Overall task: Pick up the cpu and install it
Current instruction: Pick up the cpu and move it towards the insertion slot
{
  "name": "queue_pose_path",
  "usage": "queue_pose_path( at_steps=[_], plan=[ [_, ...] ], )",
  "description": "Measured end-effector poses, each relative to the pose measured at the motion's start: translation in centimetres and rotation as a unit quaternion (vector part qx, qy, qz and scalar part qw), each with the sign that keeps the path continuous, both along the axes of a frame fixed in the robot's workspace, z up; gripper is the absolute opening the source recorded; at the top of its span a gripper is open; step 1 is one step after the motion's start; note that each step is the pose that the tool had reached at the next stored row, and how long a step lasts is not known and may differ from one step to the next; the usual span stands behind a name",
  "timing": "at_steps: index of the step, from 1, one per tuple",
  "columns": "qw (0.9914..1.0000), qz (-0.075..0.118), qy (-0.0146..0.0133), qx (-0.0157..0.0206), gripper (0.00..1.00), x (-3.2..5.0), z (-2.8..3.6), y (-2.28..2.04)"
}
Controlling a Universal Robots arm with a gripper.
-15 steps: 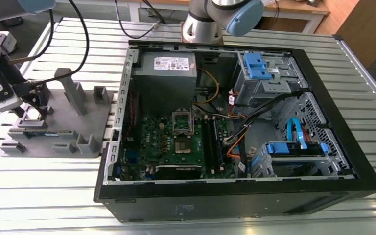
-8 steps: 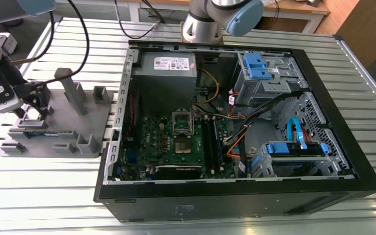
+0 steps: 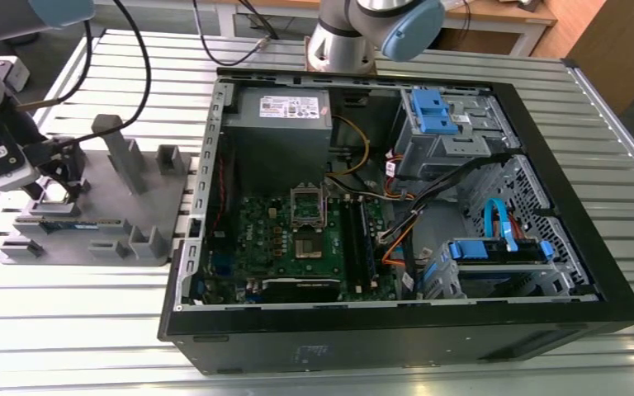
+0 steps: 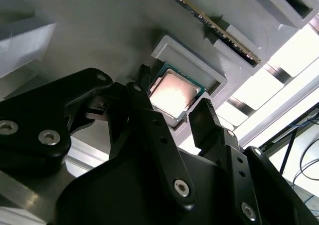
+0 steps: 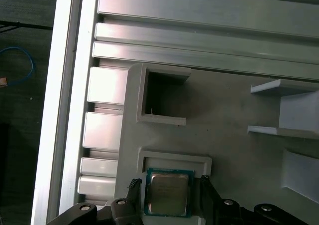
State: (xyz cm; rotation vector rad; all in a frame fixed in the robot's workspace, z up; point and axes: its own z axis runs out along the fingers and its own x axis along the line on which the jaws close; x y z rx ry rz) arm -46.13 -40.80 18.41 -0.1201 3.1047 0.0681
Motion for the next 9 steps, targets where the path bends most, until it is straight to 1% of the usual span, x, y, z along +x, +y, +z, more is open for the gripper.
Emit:
queue_pose_path(
  at_steps=[9],
  plan=[
    [1.0, 0.0, 0.0001, -0.0004, 0.59, -0.01, -0.1, 0.0]
  ],
)
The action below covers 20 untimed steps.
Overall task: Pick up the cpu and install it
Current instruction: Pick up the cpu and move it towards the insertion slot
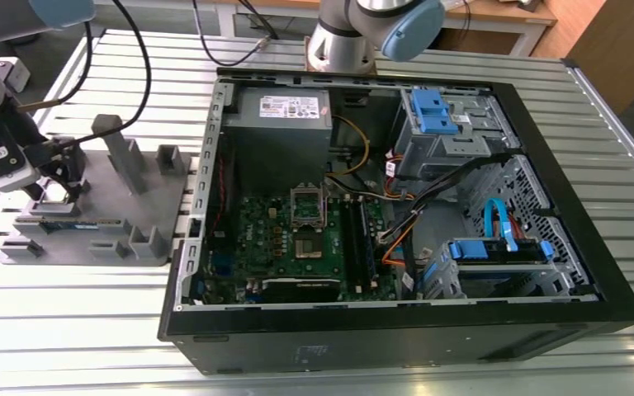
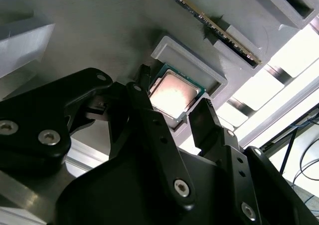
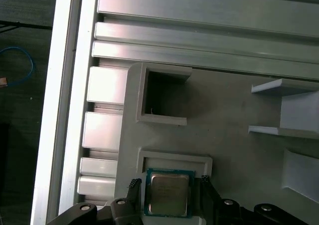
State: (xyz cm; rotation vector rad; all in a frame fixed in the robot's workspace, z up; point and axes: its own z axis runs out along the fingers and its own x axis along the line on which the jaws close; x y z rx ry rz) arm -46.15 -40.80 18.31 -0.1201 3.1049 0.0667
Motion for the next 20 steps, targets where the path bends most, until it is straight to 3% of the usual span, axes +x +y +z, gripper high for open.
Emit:
queue_pose_path(
  at_steps=[4, 9, 20],
  plan=[
    [1.0, 0.0, 0.0002, 0.0, 0.59, 0.0, -0.01, 0.0],
    [0.99998, 0.0, 0.0068, 0.0002, 0.59, 0.0, -0.02, 0.0],
    [0.99998, 0.0, 0.0069, 0.0002, 0.59, 0.01, 0.01, 0.0]
  ],
)
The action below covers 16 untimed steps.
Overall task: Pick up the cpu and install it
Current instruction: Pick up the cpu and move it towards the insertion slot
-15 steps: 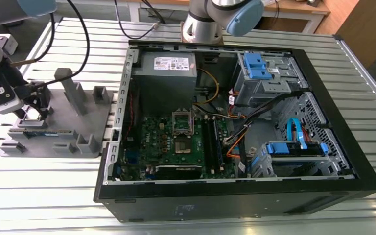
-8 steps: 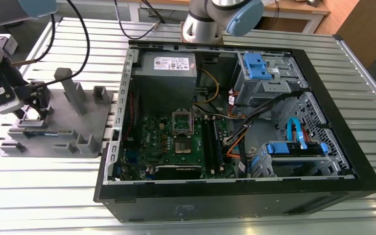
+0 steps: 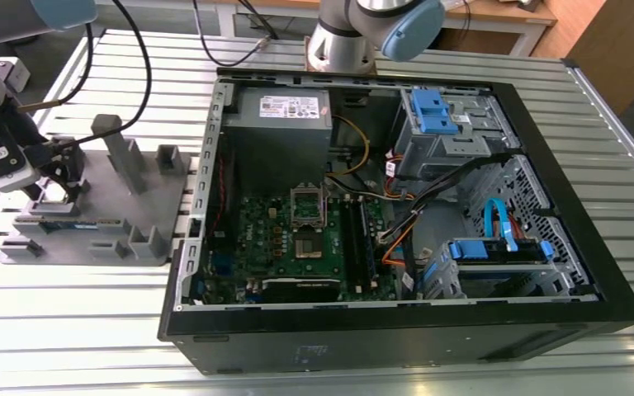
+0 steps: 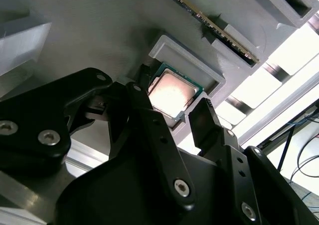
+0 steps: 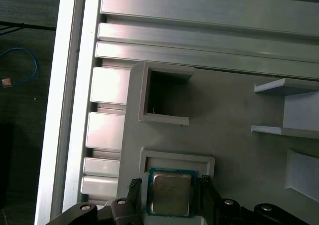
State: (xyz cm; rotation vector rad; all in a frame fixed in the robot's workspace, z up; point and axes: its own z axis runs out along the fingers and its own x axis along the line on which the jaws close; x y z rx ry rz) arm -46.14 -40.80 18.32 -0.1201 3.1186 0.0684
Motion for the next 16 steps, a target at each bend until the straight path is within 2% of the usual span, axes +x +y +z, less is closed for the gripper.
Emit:
queue_pose_path(
  at_steps=[16],
  plan=[
    [0.99996, -0.009, 0.0001, -0.0004, 0.59, 0.01, -0.12, -0.1]
  ],
)
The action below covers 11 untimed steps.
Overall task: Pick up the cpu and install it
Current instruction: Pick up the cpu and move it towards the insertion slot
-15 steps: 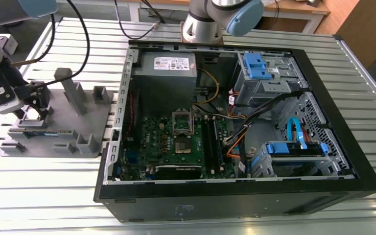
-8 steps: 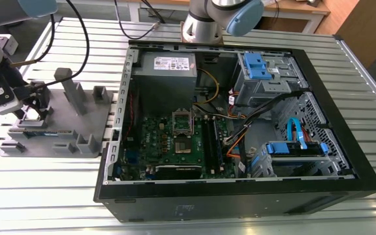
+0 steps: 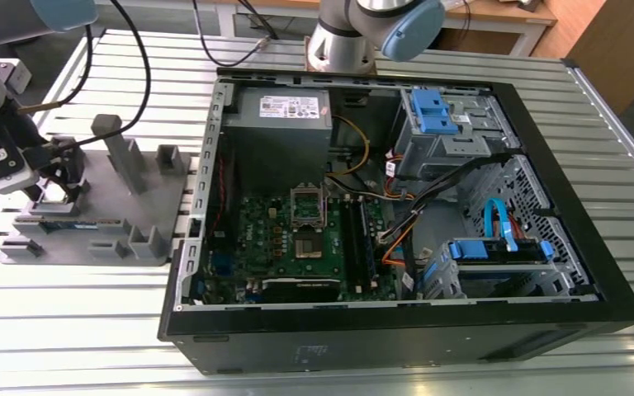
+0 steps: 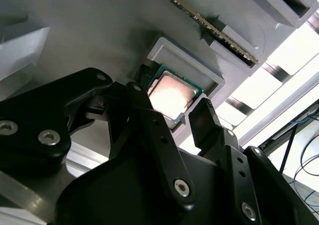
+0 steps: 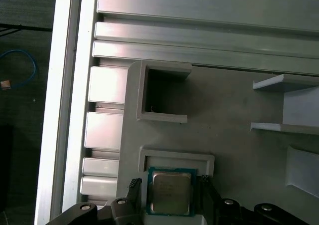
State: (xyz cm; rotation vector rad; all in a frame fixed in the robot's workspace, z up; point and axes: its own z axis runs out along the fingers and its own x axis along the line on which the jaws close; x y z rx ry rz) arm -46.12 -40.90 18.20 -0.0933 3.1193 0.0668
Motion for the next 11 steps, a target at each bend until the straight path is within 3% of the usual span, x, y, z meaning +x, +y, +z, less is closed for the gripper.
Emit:
queue_pose_path(
  at_steps=[11],
  plan=[
    [1.0, 0.0, 0.0, 0.0, 0.59, 0.06, -0.01, 0.04]
  ],
)
